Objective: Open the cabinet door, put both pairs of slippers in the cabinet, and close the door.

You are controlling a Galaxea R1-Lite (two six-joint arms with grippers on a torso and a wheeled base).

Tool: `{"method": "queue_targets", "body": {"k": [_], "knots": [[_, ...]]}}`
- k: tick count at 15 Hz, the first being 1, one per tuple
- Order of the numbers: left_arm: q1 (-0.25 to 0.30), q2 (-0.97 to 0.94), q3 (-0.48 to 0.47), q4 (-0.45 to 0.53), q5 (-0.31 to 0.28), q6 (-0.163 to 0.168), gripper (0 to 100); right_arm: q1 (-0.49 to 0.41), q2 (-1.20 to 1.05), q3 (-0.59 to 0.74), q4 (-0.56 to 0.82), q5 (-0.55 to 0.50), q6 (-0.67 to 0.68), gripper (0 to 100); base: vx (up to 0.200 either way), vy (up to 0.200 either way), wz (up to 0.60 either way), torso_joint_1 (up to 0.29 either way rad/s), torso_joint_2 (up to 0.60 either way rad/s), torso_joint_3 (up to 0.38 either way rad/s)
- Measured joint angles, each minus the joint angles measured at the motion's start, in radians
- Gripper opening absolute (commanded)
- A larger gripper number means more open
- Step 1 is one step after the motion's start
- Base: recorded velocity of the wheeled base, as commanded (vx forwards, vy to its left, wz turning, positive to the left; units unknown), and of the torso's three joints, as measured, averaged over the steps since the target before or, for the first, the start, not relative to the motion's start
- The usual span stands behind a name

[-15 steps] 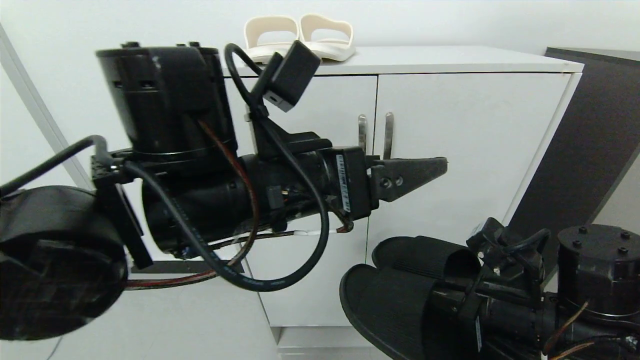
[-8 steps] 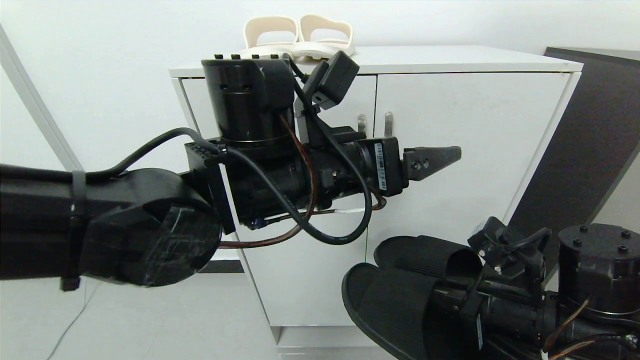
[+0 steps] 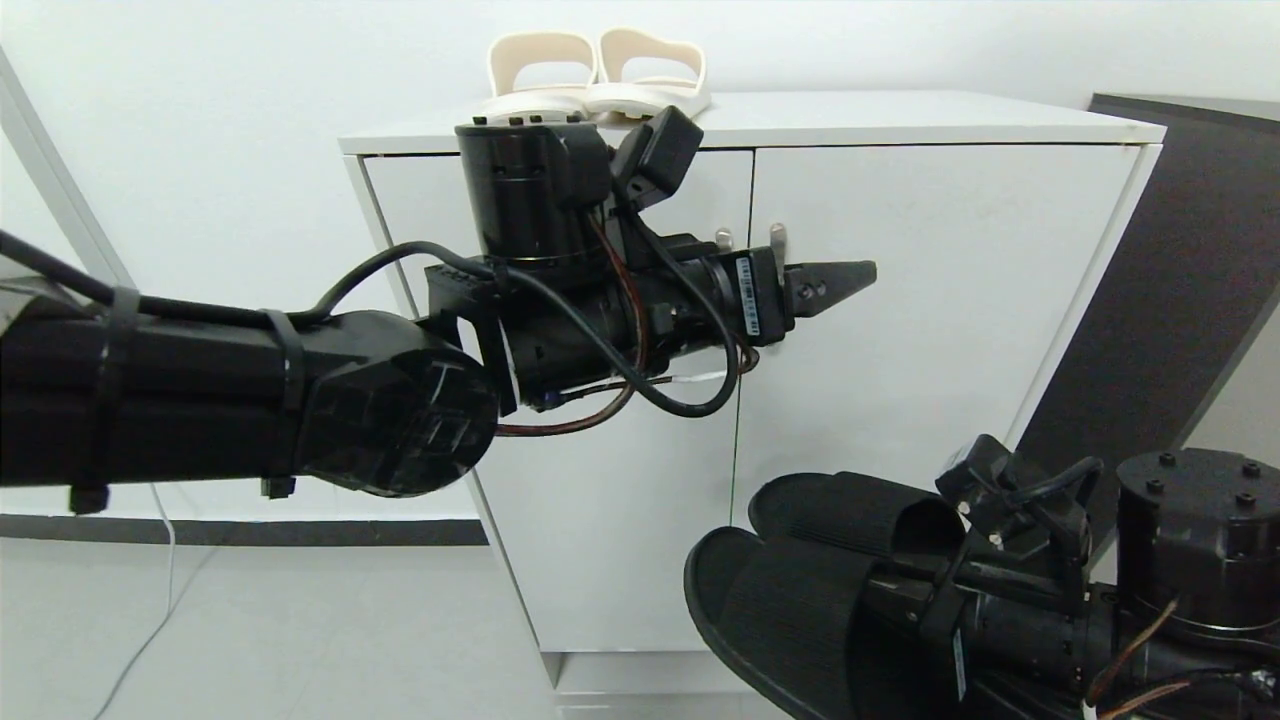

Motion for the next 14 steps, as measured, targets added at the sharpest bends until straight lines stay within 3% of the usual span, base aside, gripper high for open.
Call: {"method": "queue_targets", "body": {"k": [6,13,14], "knots": [[0.031,0.057,-0.073,0.037,-0.001,0.001,100,0.000,0.000,0.000,0.000,0.000,0.000,0,0.000,0.000,0.00,0.000,0.00,0.000],[0.027,0.095,-0.119,0.070,0.000,0.002,100,0.000,0.000,0.001,0.000,0.001,0.000,0,0.000,0.000,0.00,0.000,0.00,0.000],[0.027,0.096,-0.119,0.070,0.000,0.001,0,0.000,-0.001,0.001,0.000,0.000,0.000,0,0.000,0.000,0.00,0.000,0.00,0.000]]}}
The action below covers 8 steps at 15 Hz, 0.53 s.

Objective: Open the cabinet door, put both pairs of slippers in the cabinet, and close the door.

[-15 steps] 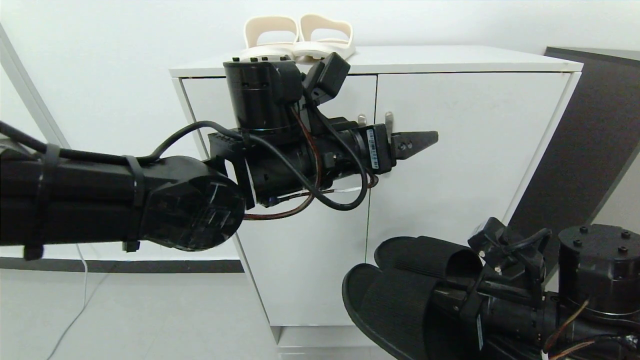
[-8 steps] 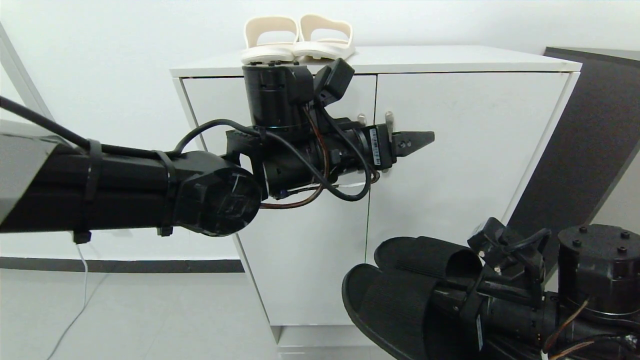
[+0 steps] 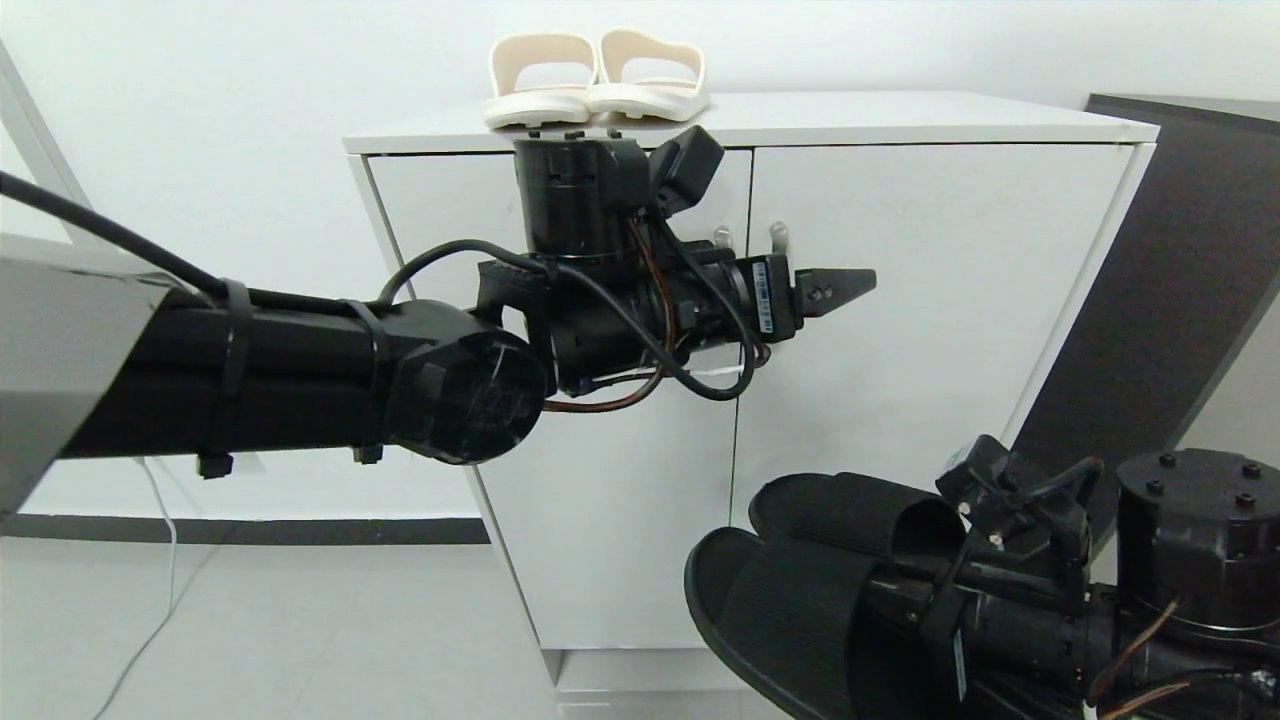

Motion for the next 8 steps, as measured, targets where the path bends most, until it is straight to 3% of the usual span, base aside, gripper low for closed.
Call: {"method": "queue_targets", "body": {"k": [5,8], "knots": [[-0.001,-0.001,0.009,0.000,-0.001,0.001,0,0.000,-0.003,0.009,0.001,0.001,-0.001,0,0.000,0.000,0.00,0.000,0.00,0.000],[-0.007,-0.024,0.050,-0.013,-0.002,0.001,0,0.000,-0.021,0.021,0.002,0.093,-0.001,0,0.000,0.000,0.00,0.000,0.00,0.000]]}}
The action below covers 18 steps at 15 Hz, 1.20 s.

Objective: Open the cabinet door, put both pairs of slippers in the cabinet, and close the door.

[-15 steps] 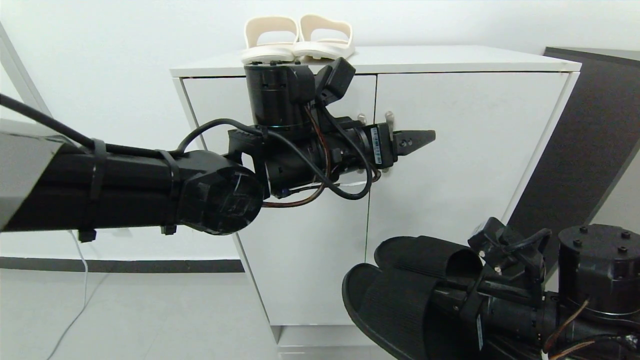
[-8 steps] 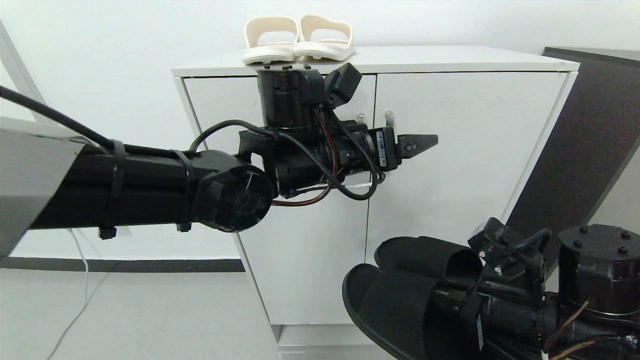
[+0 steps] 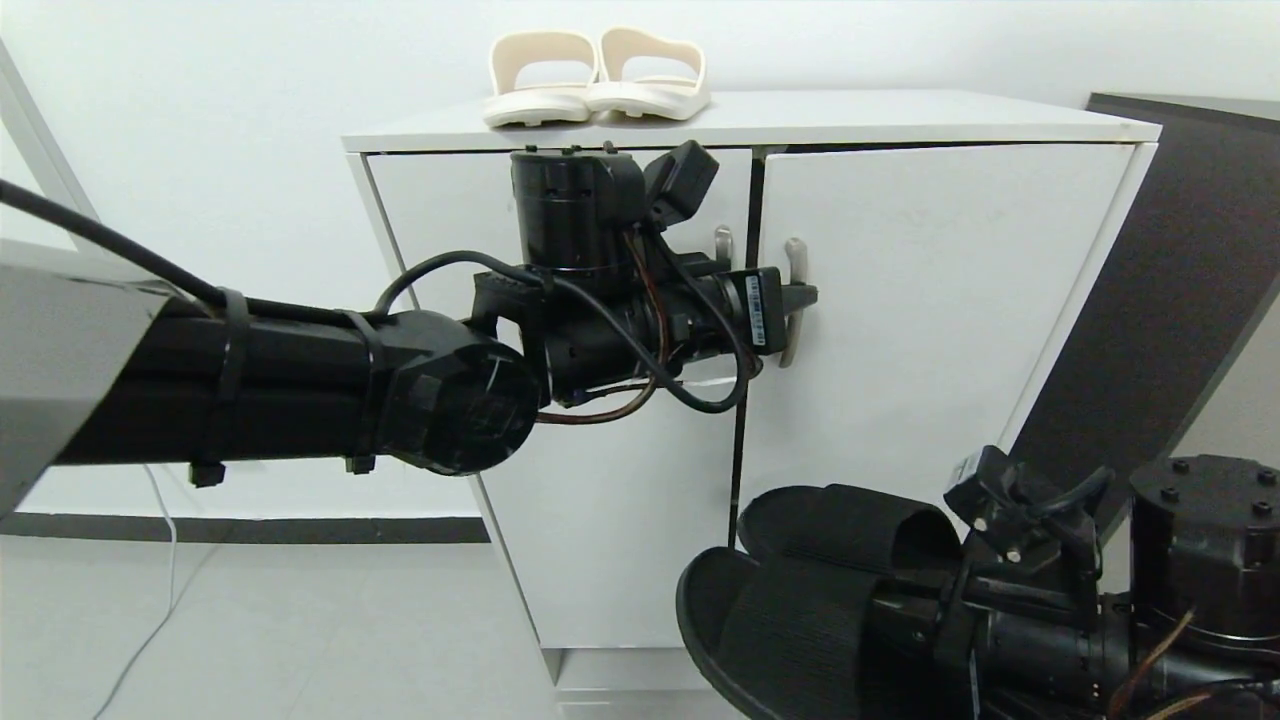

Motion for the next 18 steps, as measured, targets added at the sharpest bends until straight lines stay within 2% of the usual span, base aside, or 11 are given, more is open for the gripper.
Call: {"method": "queue_targets", "body": {"k": [4,8,12,15,18], "knots": [[-0.037,-0.071,0.094,-0.012,0.003,0.000,0,0.000,-0.051,0.044,0.002,0.106,-0.005,0,0.000,0.000,0.00,0.000,0.00,0.000],[-0.073,-0.161,0.196,-0.041,0.006,0.001,0,0.000,-0.077,0.057,0.003,0.117,-0.007,0,0.000,0.000,0.00,0.000,0.00,0.000],[-0.052,-0.233,0.267,-0.061,0.003,-0.004,0,0.005,-0.087,0.064,0.004,0.118,-0.008,0,0.000,0.000,0.00,0.000,0.00,0.000],[-0.035,-0.213,0.230,-0.063,-0.005,-0.027,0,0.018,-0.093,0.069,0.012,0.116,-0.010,0,0.000,0.000,0.00,0.000,0.00,0.000],[-0.029,-0.129,0.113,-0.077,-0.006,-0.074,0,0.026,-0.096,0.070,0.020,0.114,-0.010,0,0.000,0.000,0.00,0.000,0.00,0.000]]}}
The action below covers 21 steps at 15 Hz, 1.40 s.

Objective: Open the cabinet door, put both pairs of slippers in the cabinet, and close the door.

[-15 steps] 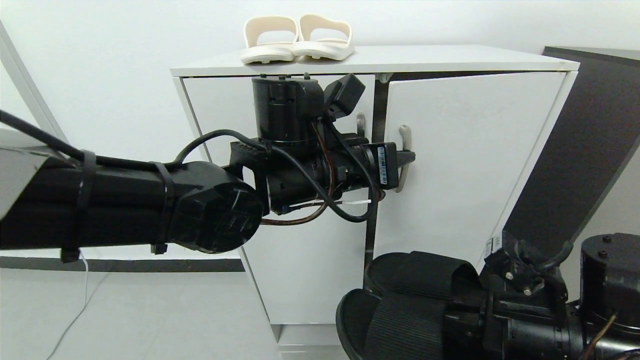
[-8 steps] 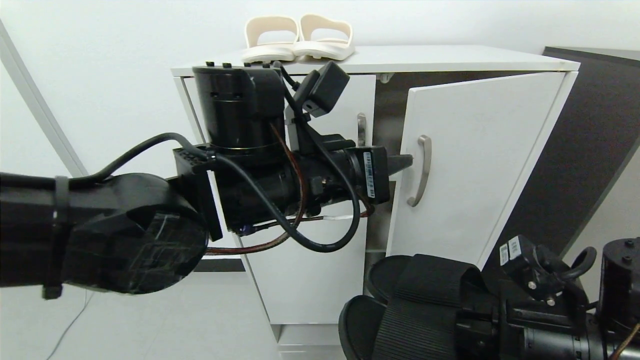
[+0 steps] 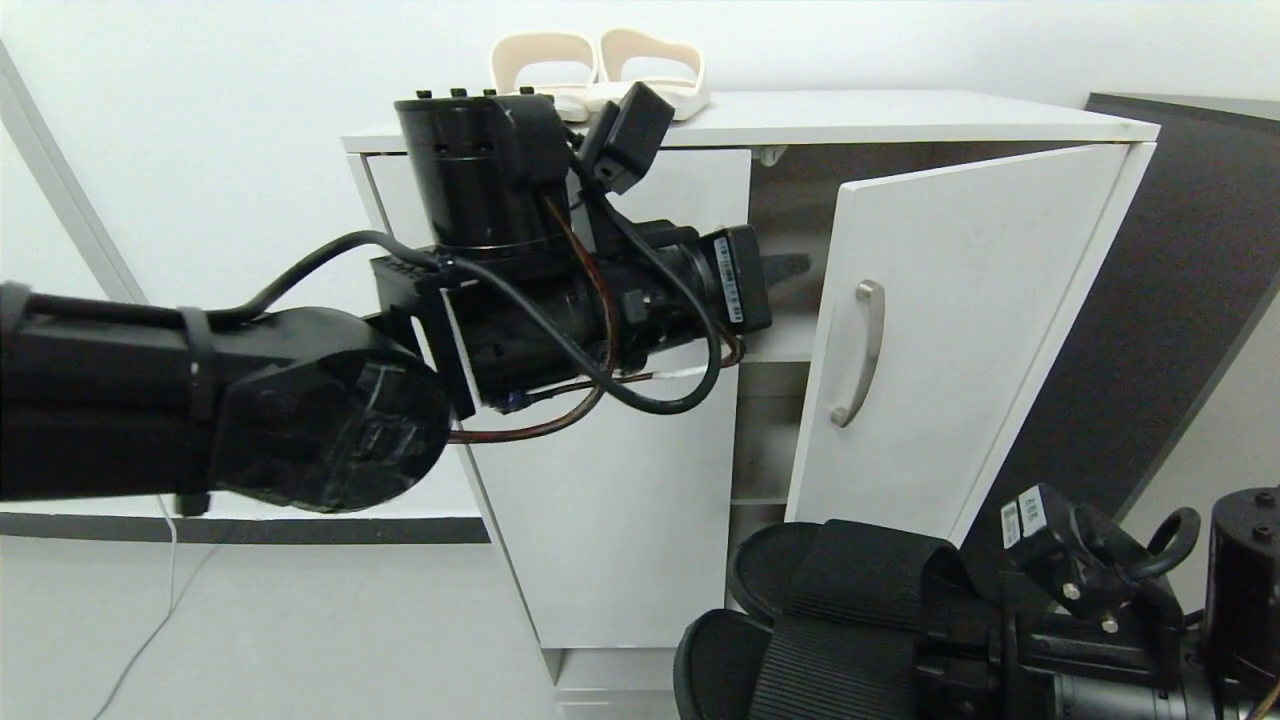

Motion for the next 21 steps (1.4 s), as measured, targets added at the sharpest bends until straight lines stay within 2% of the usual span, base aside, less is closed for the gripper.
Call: {"method": "queue_targets", "body": {"k": [2,4,6,8,11,13,15,21], "knots": [[0.001,0.060,-0.064,-0.029,0.000,-0.023,0,0.001,0.001,0.000,0.001,0.000,0.000,0,0.000,0.000,0.00,0.000,0.00,0.000],[0.003,0.109,-0.107,-0.036,0.002,-0.041,0,0.005,0.002,0.000,0.006,-0.001,0.000,0,-0.200,0.000,0.00,0.002,0.01,0.000],[0.008,0.135,-0.122,-0.037,0.006,-0.055,0,0.015,0.001,0.001,0.034,-0.001,0.000,0,-0.200,0.000,0.00,0.005,0.00,0.002],[0.006,0.143,-0.119,-0.045,0.008,-0.056,0,0.028,-0.003,0.003,0.037,-0.001,0.000,0,-0.200,0.000,0.00,0.002,0.00,0.007],[-0.014,0.142,-0.076,-0.084,0.000,-0.052,0,0.046,-0.021,0.013,0.039,-0.001,0.000,0,-0.200,0.000,0.00,0.002,0.00,0.001],[-0.088,0.142,-0.030,-0.179,-0.004,-0.020,0,0.059,-0.038,0.023,0.039,-0.001,-0.014,0,0.000,0.000,0.00,0.000,0.00,0.000],[-0.119,0.153,-0.009,-0.238,-0.005,-0.004,0,0.069,-0.049,0.027,0.039,0.000,-0.027,0,0.000,0.000,0.00,0.000,0.00,0.000],[-0.101,0.161,0.010,-0.274,0.013,-0.004,0,0.072,-0.053,0.030,0.037,0.000,-0.028,0,0.000,0.000,0.00,0.000,0.00,0.000]]}}
